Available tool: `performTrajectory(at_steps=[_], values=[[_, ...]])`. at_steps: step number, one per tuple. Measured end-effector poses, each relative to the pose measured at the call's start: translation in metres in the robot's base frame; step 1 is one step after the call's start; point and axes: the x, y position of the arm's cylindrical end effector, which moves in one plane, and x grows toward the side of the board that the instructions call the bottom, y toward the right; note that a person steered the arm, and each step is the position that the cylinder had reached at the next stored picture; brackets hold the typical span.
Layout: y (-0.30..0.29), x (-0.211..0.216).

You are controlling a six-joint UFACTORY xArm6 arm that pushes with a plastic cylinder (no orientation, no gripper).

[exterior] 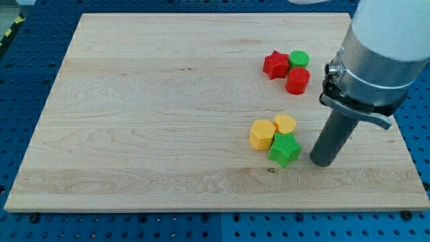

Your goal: Point your arm at the left side of the red star

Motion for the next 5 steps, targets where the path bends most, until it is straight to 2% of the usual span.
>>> performTrajectory(at_steps=[2,3,4,5], values=[[0.000,-0.049],[-0.016,-0.073],[-0.061,-0.093],[-0.091,-0.162]])
